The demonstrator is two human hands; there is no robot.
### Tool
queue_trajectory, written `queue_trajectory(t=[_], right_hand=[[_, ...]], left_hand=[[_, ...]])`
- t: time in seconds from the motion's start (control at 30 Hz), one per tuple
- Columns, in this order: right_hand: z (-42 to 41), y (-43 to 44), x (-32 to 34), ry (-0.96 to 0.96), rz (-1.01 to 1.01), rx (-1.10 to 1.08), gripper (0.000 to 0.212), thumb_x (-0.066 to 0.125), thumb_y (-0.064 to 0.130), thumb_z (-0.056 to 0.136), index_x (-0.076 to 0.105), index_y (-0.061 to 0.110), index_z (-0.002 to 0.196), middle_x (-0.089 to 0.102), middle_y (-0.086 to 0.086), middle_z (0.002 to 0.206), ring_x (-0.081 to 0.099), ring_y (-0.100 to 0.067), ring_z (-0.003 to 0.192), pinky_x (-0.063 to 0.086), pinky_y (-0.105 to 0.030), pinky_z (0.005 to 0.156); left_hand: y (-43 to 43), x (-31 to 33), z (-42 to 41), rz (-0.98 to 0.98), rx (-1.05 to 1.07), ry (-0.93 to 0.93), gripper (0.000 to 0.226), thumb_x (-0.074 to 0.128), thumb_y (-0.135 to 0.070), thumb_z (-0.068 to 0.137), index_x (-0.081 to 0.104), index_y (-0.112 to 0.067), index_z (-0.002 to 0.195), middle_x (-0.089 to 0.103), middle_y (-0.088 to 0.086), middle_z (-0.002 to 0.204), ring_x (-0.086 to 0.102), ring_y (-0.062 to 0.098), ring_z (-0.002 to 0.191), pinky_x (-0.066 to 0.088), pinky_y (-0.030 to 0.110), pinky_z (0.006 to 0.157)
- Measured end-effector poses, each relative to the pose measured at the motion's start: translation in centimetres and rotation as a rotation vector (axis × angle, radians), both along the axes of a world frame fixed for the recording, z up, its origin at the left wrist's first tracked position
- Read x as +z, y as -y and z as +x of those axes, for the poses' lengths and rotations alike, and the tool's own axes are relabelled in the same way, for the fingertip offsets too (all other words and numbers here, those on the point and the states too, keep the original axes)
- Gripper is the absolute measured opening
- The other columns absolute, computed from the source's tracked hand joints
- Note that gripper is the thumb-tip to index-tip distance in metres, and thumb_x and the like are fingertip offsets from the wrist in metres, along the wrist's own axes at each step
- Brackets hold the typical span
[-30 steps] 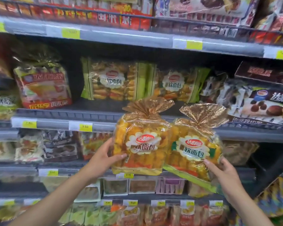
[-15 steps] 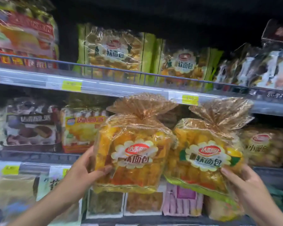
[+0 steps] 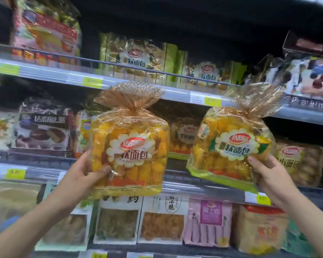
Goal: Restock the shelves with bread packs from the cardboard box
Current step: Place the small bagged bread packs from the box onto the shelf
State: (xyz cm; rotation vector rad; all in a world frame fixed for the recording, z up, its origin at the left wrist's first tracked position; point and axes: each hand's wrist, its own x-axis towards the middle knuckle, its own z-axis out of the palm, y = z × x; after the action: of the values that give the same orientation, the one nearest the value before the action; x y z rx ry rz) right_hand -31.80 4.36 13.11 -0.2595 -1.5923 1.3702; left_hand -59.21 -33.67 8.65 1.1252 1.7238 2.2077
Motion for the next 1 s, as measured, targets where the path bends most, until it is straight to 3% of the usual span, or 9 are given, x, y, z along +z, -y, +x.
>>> queue_trajectory(t=[0.07,0.13,0.23,0.4,0.53,0.6,0.7,0.77,1.0], right_hand=[[-0.5,0.2,1.0,-0.033,0.002,0.027,0.014,0.065,0.008,0.095,0.064,0.018,0.106,0.074,0.009,0.082,0.066,-0.001,0.064,0.050,-0.015,0.050],[-1.4,-0.3,1.1,-0.044,-0.003,0.064,0.019,0.065,0.009,0.091,0.063,0.021,0.105,0.075,0.010,0.086,0.068,0.000,0.069,0.053,-0.015,0.055],[-2.9,-1.2,0.4,-0.041,0.031,0.092,0.054,0.085,0.032,0.063,0.066,0.020,0.112,0.077,0.004,0.104,0.072,-0.007,0.091,0.059,-0.020,0.074],[-6.1,-1.9,-0.1,0.039,0.120,0.021,0.072,0.095,0.064,0.042,0.073,0.026,0.100,0.078,0.002,0.103,0.072,-0.011,0.091,0.059,-0.023,0.077],[-8.4,-3.2,0.8,0.124,0.160,-0.038,0.038,0.087,0.025,0.075,0.069,0.020,0.108,0.075,-0.004,0.113,0.069,-0.025,0.112,0.058,-0.027,0.088],[-9.6,-4.4,1.0,0.174,0.170,-0.087,0.038,0.083,0.015,0.080,0.068,0.019,0.115,0.073,-0.004,0.115,0.067,-0.025,0.114,0.057,-0.033,0.093],[-11.3,-5.4,1.0,0.247,0.160,-0.120,0.045,0.082,0.014,0.083,0.064,0.013,0.124,0.069,-0.008,0.124,0.065,-0.026,0.115,0.052,-0.043,0.102],[-12.4,-6.0,0.7,0.288,0.155,-0.135,0.046,0.080,0.013,0.085,0.062,0.012,0.128,0.068,-0.008,0.127,0.065,-0.026,0.113,0.053,-0.040,0.099],[-15.3,-7.0,0.0,0.543,0.197,-0.314,0.051,0.066,0.041,0.095,0.055,0.013,0.136,0.064,-0.010,0.133,0.060,-0.033,0.118,0.046,-0.036,0.095]], left_hand=[[0.8,0.2,-0.2,0.007,0.046,0.012,0.077,0.088,-0.061,0.059,0.060,-0.041,0.128,0.076,-0.004,0.115,0.073,0.022,0.107,0.053,0.048,0.096],[1.3,-0.1,-0.2,0.004,0.072,-0.006,0.080,0.087,-0.064,0.057,0.059,-0.041,0.128,0.076,-0.005,0.114,0.073,0.019,0.104,0.053,0.049,0.097],[1.9,-0.3,0.1,-0.014,0.088,-0.013,0.080,0.086,-0.073,0.050,0.062,-0.045,0.121,0.076,-0.005,0.114,0.074,0.019,0.102,0.053,0.051,0.096],[1.8,-0.1,0.2,-0.059,0.112,-0.016,0.058,0.084,-0.059,0.067,0.061,-0.046,0.119,0.076,-0.009,0.115,0.073,0.018,0.105,0.052,0.051,0.099],[1.4,0.1,0.1,-0.043,0.131,0.004,0.051,0.081,-0.046,0.072,0.061,-0.039,0.119,0.077,-0.006,0.113,0.075,0.020,0.101,0.054,0.051,0.096],[1.3,0.0,-0.1,-0.049,0.123,-0.001,0.051,0.085,-0.050,0.072,0.063,-0.040,0.117,0.076,-0.004,0.113,0.075,0.021,0.102,0.054,0.050,0.094],[1.3,-0.4,-0.4,-0.038,0.118,0.008,0.048,0.082,-0.043,0.076,0.062,-0.039,0.119,0.077,-0.005,0.113,0.074,0.023,0.103,0.054,0.049,0.094],[1.2,-0.6,-0.5,-0.044,0.111,0.003,0.060,0.088,-0.057,0.064,0.063,-0.042,0.117,0.076,-0.004,0.114,0.074,0.023,0.103,0.054,0.051,0.094],[1.6,-1.1,-1.2,-0.063,0.111,-0.011,0.083,0.086,-0.075,0.044,0.062,-0.049,0.120,0.074,-0.006,0.119,0.073,0.022,0.108,0.052,0.053,0.099]])
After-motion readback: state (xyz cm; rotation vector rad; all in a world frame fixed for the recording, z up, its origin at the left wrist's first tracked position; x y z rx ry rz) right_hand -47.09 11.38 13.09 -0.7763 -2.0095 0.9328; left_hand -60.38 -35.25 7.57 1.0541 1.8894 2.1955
